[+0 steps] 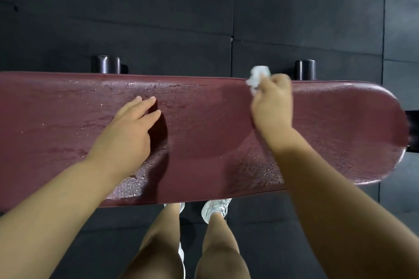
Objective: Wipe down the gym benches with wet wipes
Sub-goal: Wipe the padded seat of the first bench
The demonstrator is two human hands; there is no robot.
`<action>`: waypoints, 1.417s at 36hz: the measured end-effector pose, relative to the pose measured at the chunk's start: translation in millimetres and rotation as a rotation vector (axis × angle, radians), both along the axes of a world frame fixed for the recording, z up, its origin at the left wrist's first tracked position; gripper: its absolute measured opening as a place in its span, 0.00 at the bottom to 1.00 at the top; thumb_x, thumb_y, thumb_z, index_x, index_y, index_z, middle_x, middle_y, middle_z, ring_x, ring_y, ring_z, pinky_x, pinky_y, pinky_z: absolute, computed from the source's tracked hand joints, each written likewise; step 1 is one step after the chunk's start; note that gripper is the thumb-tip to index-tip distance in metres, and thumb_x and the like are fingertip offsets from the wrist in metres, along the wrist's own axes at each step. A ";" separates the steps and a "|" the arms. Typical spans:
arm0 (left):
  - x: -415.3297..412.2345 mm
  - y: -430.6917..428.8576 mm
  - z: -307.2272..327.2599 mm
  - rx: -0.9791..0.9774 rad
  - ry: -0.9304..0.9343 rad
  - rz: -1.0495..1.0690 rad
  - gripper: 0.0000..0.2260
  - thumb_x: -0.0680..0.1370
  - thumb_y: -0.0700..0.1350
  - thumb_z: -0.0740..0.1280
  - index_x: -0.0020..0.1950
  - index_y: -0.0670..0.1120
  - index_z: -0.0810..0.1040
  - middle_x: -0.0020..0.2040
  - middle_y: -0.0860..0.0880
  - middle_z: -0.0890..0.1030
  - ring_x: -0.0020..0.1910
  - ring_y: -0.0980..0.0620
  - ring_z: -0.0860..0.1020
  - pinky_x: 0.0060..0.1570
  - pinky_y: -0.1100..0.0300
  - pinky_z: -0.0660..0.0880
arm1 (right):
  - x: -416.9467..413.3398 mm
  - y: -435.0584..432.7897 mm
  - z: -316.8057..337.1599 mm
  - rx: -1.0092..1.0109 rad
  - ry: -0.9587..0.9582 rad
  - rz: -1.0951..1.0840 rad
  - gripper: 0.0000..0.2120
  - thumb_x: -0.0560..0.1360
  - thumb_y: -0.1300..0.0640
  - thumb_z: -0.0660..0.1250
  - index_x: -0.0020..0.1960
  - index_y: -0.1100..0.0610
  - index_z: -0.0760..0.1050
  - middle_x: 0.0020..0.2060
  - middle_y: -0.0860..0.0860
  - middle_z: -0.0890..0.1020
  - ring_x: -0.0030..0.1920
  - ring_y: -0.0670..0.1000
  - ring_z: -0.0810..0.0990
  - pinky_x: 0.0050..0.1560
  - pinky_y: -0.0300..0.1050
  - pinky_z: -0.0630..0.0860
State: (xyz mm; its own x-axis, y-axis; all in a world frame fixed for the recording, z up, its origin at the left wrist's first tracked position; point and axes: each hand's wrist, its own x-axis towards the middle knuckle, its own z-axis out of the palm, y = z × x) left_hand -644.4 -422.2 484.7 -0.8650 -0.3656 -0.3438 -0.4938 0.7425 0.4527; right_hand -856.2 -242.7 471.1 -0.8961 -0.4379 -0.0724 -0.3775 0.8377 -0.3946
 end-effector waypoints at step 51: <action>69.1 63.1 -1.0 0.035 -0.165 0.095 0.29 0.72 0.26 0.56 0.71 0.44 0.68 0.77 0.52 0.52 0.77 0.49 0.47 0.72 0.51 0.59 | 126.5 111.9 11.2 0.048 -0.197 -0.133 0.17 0.78 0.66 0.58 0.65 0.60 0.73 0.52 0.51 0.68 0.46 0.50 0.70 0.46 0.33 0.62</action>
State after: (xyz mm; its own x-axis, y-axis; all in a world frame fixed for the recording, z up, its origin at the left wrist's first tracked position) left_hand -575.3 -359.1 483.8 -0.7584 -0.4278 -0.4919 -0.6301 0.6743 0.3851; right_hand -729.7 -130.8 482.3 -0.9123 -0.3084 -0.2693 -0.1821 0.8947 -0.4080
